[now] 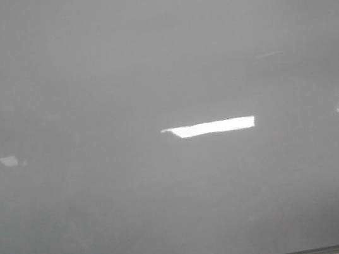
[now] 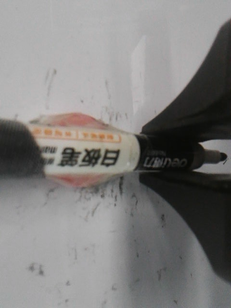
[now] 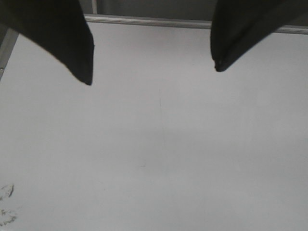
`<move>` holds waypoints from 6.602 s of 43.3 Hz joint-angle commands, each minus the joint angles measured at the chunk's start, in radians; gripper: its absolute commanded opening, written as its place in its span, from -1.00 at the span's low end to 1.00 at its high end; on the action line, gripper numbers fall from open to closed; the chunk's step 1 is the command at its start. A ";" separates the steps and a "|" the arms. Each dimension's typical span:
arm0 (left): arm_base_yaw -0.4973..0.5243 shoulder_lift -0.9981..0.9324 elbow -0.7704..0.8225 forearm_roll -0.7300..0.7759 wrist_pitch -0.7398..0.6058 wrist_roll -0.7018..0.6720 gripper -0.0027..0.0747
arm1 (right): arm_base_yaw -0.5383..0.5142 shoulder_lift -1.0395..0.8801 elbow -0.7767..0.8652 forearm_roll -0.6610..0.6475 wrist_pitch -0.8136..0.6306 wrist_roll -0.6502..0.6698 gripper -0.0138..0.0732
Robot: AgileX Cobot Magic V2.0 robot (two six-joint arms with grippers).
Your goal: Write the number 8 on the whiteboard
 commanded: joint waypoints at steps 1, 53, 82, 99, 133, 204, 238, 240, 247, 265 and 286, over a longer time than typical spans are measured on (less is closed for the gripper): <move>-0.005 -0.047 -0.029 -0.008 -0.013 -0.003 -0.97 | 0.001 0.007 -0.034 0.002 -0.089 -0.007 0.54; -0.605 -0.067 -0.505 -0.268 0.951 0.758 -0.98 | 0.030 0.433 -0.345 0.490 0.285 -0.713 0.54; -0.807 -0.029 -0.517 -0.270 0.943 0.834 -0.99 | 0.530 0.604 -0.409 0.656 0.275 -1.076 0.26; -0.807 -0.029 -0.517 -0.287 0.913 0.834 -0.98 | 0.530 0.614 -0.409 0.670 0.248 -1.076 -0.27; -0.654 -0.264 -0.514 -0.290 0.940 0.720 0.16 | 0.446 0.456 -0.409 0.367 0.271 -0.730 -0.90; -0.484 -0.458 -0.356 -0.330 0.864 0.627 0.15 | 0.158 0.656 -0.392 0.405 -0.134 -0.437 -0.90; -0.484 -0.458 -0.356 -0.330 0.863 0.627 0.15 | 0.162 0.653 -0.413 0.416 -0.284 -0.421 -0.90; -0.484 -0.458 -0.356 -0.330 0.862 0.627 0.15 | 0.171 0.654 -0.417 0.416 -0.283 -0.421 -0.90; -0.484 -0.458 -0.356 -0.330 0.860 0.627 0.15 | 0.271 0.685 -0.417 0.415 -0.290 -0.423 -0.90; -0.484 -0.439 -0.356 -0.366 0.861 0.688 0.15 | 0.361 0.398 -0.294 0.416 -0.012 -0.567 -0.90; -0.733 -0.224 -0.440 -0.596 0.894 0.972 0.16 | 0.460 0.310 -0.283 0.563 0.338 -0.822 -0.90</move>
